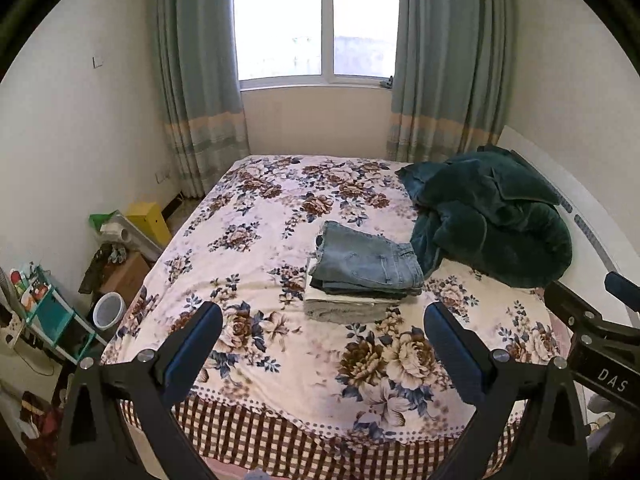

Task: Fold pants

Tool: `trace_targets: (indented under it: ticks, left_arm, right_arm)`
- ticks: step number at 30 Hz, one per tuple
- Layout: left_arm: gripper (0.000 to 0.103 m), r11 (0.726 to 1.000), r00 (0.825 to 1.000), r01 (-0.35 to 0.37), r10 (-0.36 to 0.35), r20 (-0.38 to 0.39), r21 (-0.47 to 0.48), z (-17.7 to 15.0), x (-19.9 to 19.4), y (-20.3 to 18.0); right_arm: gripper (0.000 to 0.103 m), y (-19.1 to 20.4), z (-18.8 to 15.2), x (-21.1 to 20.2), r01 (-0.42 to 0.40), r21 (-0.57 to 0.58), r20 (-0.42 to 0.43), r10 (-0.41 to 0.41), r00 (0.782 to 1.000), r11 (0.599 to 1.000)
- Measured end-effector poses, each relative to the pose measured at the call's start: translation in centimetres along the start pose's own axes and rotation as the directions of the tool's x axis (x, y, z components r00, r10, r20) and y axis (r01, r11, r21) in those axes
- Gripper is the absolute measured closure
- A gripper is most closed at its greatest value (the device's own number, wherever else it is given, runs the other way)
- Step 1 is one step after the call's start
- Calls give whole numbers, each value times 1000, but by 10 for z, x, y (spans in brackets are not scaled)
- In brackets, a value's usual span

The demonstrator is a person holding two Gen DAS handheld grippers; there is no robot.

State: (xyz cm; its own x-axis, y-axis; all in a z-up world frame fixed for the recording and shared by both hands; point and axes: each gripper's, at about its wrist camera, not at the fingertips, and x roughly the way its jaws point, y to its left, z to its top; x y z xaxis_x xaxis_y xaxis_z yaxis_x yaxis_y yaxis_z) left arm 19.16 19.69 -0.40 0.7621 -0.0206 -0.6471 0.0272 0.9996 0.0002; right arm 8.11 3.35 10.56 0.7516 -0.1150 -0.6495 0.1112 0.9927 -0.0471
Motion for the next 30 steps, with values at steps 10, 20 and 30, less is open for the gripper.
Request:
trace_targets:
  ticks: [10,20,30]
  left_arm:
    - [0,999,999,-27,26,-25,-31,-7,-2,0]
    - [0,999,999,-35,34,-24,-24,-2,0,-8]
    - [0,998,999,-48,48,-22,-29,2,-2,-10]
  right_arm:
    - [0,3,9,20,-42,-9,-23,42,999,999]
    - [0,-7,10,26,-47,-30,-24,46,999,998]
    - [0,-11,8,33,-59,-31,-36,58,998,998]
